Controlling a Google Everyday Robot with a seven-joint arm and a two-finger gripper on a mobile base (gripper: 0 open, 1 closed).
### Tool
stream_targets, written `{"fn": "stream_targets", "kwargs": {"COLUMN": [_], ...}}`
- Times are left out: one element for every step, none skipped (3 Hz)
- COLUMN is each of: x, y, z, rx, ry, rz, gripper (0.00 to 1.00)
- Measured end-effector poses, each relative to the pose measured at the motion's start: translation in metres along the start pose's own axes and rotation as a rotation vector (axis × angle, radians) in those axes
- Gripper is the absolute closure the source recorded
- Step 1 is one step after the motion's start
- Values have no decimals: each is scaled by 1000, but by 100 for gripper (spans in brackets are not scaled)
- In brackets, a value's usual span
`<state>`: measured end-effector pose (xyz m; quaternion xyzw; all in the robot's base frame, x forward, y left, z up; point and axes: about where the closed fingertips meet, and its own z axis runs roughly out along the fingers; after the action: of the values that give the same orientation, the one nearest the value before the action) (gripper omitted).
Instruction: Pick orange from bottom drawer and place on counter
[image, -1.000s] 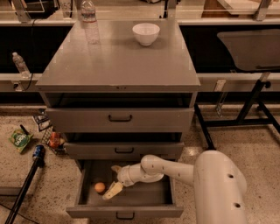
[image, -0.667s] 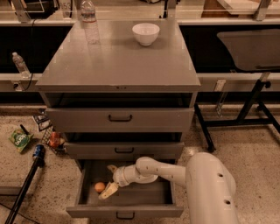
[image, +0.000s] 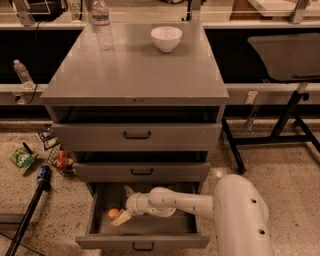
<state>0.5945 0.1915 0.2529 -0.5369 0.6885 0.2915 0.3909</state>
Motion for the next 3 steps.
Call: {"fn": "stream_targets", "kwargs": {"x": [1,6,13], "y": [-7,-9,-17], "z": [0,14,33], "rx": [24,2,23], "ry": [3,-20,-19], "rz": [1,2,-41], "gripper": [0,0,0]}}
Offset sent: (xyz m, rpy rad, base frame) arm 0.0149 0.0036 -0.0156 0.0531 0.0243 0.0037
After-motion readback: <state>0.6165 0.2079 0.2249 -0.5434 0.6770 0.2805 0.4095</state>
